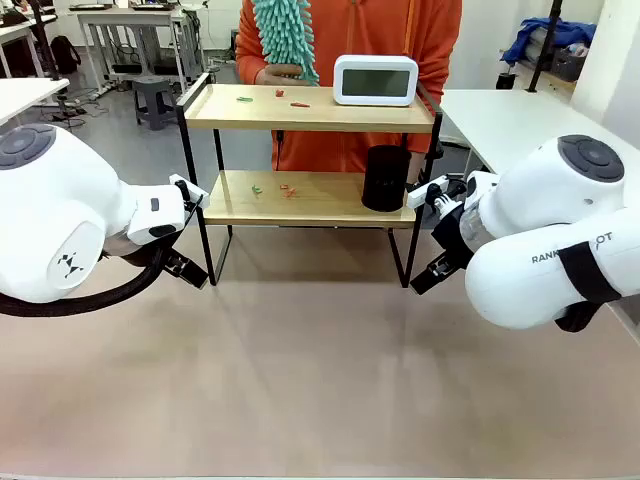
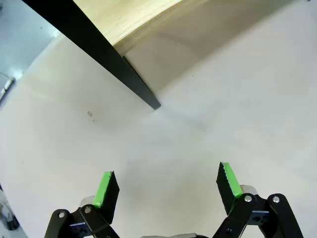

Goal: Clean the shelf.
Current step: Pick up the Duster from the human.

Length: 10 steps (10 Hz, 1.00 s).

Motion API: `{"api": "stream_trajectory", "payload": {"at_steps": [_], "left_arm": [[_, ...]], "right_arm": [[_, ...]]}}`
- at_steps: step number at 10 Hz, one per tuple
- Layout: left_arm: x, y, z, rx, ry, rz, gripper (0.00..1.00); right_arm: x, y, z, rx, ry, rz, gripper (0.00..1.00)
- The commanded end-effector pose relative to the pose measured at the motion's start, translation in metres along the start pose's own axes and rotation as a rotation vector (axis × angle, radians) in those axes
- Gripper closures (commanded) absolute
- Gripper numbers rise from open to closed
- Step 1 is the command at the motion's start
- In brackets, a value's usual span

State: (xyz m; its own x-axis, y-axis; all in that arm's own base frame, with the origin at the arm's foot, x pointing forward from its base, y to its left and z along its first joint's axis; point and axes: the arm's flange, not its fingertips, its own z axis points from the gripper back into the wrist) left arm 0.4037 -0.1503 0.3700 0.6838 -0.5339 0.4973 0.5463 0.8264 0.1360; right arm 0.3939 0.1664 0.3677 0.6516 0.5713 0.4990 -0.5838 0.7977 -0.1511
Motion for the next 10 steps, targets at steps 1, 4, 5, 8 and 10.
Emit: {"api": "stream_trajectory", "payload": {"at_steps": [1,4,5,8,10], "left_arm": [[0.0000,0.0000,0.0001,0.000,0.000,0.000,0.00],[0.0000,0.0000,0.0001,0.000,0.000,0.000,0.00],[0.0000,0.0000,0.0001,0.000,0.000,0.000,0.00],[0.0000,0.0000,0.0001,0.000,0.000,0.000,0.00],[0.0000,0.0000,0.0001,0.000,0.000,0.000,0.00]], "right_arm": [[0.0021,0.0006,0.0022,-0.001,-0.008,0.003,0.00],[0.0021,0.0006,0.0022,-0.001,-0.008,0.003,0.00],[0.0021,0.0006,0.0022,-0.001,-0.008,0.003,0.00],[0.0021,0.0006,0.0022,-0.001,-0.008,0.003,0.00],[0.0021,0.0006,0.0022,-0.001,-0.008,0.003,0.00]]}}
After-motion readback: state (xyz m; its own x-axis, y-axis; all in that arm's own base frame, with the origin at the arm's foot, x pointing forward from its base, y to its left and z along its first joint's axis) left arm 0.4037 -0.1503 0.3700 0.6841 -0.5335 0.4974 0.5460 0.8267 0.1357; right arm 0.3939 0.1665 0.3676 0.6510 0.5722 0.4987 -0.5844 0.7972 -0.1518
